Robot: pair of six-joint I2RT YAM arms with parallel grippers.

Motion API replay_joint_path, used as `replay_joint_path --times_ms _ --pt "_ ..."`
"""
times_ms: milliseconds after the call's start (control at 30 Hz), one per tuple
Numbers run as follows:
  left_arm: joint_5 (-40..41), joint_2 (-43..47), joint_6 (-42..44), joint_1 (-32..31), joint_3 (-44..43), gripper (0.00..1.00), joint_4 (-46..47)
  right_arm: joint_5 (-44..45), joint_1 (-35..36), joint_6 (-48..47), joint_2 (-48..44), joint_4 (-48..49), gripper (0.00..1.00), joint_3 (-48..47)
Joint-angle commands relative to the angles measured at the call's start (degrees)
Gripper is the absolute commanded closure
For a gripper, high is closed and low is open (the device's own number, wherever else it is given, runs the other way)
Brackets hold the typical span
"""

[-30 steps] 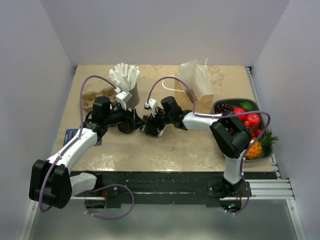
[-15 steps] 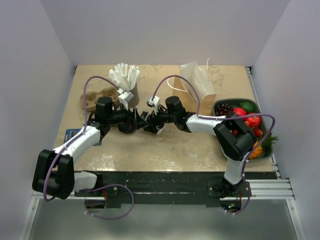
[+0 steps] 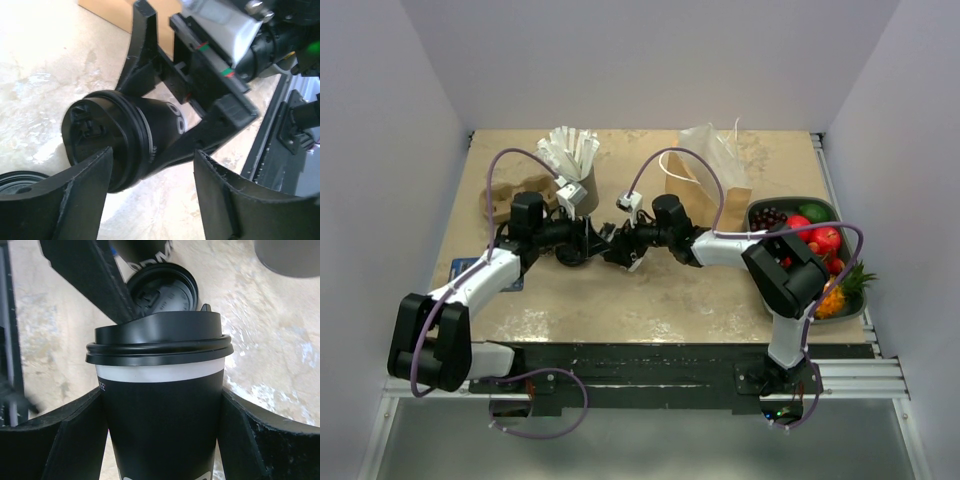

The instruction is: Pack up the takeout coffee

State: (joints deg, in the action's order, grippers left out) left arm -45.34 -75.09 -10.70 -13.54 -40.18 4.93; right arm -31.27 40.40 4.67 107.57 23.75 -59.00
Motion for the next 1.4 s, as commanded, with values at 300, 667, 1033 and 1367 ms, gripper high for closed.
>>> replay_joint_path --times_ms 300,667,1033,1367 --pt "-3.00 -2.60 5.34 0.36 -2.18 0.66 0.52 -4.95 0.82 -0.53 -0.34 6.84 0.30 -2.52" --pt "-2.47 -1.82 11.91 0.36 -5.78 0.84 -4.84 -3.72 0.99 -7.36 -2.97 -4.92 0.01 -5.42" --pt "1.04 0.38 24.83 -0.43 -10.61 0.88 -15.82 -2.93 -0.15 -20.05 -21.94 -26.37 0.01 -3.32" --pt "2.10 1.44 28.63 -0.79 -11.15 0.86 -18.47 -1.26 -0.06 -16.45 -24.00 -26.39 0.01 -0.50"
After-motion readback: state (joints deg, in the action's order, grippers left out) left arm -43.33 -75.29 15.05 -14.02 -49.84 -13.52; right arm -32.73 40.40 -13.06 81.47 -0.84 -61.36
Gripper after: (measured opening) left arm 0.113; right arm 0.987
